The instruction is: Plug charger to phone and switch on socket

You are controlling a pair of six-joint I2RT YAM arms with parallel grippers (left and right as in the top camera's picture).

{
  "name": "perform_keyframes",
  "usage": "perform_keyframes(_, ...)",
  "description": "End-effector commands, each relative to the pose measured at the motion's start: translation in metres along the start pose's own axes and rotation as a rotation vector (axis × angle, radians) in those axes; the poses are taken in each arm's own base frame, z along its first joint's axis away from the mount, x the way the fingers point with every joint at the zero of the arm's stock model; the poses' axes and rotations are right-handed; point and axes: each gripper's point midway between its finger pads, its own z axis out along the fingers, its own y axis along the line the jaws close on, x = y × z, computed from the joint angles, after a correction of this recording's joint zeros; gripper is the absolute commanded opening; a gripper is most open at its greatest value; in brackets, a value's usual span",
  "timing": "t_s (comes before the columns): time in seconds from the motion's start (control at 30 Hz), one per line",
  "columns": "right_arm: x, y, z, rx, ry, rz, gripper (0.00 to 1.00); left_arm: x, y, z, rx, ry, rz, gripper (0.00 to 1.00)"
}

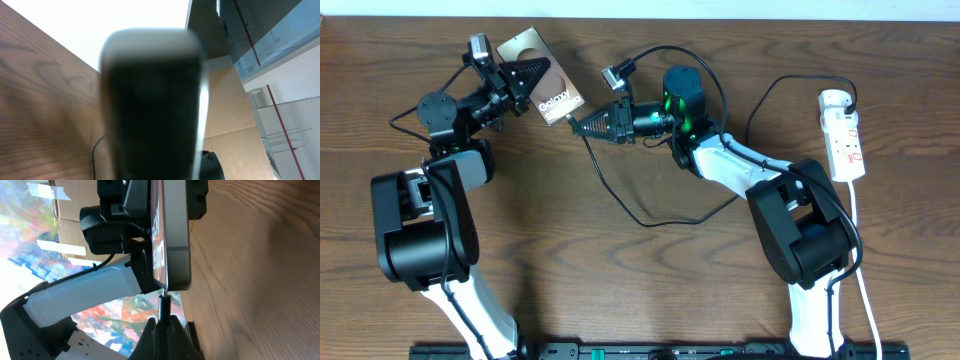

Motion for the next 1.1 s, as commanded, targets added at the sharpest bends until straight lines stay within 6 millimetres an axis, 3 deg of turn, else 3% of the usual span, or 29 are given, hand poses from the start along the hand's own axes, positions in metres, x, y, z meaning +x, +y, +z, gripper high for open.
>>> perform_keyframes(0.0,-0.029,-0.002,-0.003,0.033,-0.149,-0.006,0.01,0.025,-0.011,0.01,0.014,0.118,0.045,0.07)
perform_keyframes(1.07,-0.05,-0.008,-0.008,0.071,-0.272,-0.027,0.01,0.026,-0.01,0.01,0.013,0.126,0.045,0.07)
